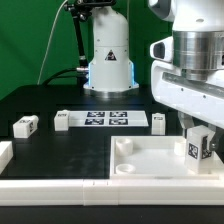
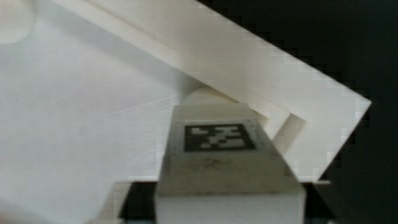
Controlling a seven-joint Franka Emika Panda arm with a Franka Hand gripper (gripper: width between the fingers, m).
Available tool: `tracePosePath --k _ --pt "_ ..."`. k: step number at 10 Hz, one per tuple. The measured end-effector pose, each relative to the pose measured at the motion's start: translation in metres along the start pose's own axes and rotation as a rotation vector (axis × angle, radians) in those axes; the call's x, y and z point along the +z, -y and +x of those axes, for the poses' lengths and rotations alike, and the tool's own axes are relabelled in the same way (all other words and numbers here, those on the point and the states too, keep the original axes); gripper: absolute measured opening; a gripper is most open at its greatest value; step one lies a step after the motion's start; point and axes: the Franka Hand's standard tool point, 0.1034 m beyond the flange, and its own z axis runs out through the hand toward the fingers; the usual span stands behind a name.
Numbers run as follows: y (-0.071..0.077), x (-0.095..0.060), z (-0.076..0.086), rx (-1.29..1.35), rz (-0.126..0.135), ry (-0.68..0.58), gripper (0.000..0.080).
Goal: Assemble one leg
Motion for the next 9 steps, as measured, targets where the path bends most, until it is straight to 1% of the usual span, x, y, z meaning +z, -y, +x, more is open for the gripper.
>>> tracePosePath --k 1,2,3,4,5,9 --pt "0.0 0.0001 -0.0002 -0.051 0.0 0.0 0.029" --pt "0.0004 -0.0002 -0.0005 -0.072 0.001 0.0 0.0491" --pt "0.0015 -0.0003 -0.0034 -0.092 0.0 0.001 0.0596" --pt "0.0015 0.0001 -0.0059 -0.218 -0.005 0.001 0.0596" --pt "0.0018 0.0009 -0.0077 -0.335 -0.005 0.003 0.064" --pt "0.0023 0.0013 -0.0081 -0.754 -0.006 -0.002 0.0649"
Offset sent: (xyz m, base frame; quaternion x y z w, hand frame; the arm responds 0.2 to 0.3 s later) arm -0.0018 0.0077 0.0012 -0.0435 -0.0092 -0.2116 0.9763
